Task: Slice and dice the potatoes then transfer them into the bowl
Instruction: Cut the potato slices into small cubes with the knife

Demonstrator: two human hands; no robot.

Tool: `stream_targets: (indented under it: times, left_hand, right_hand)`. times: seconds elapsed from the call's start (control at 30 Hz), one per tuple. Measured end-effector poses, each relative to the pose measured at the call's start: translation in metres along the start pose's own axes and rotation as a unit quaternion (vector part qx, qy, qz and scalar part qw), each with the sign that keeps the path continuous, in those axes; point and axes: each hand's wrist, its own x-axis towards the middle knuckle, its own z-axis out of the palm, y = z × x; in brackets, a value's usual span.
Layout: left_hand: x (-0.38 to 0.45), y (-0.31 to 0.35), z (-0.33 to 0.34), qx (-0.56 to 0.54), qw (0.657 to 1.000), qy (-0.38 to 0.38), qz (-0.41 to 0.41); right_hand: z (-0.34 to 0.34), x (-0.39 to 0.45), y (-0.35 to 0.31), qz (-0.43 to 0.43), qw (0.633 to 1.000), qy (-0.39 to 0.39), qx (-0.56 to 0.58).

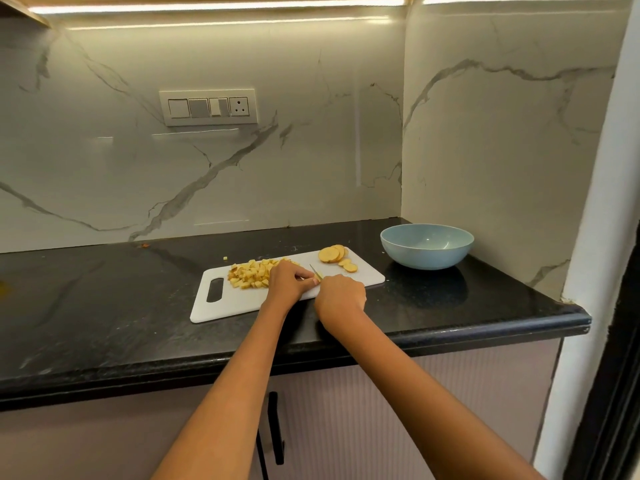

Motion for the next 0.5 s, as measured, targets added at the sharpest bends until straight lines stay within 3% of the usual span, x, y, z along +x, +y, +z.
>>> stream_targets:
  times: [0.13,0.5]
  left_hand:
    - [-0.001,-0.003,0.002,-0.014,1.000,0.012,0.007]
    - [-0.002,-0.009,0.001,-0.032,0.998,0.031,-0.032]
  right_hand:
    - [0.008,-0.008,0.006,0.006,0.999,0.021,-0.032]
    - [0.005,-0.011,0.013,0.000,0.999,0.040,0.035]
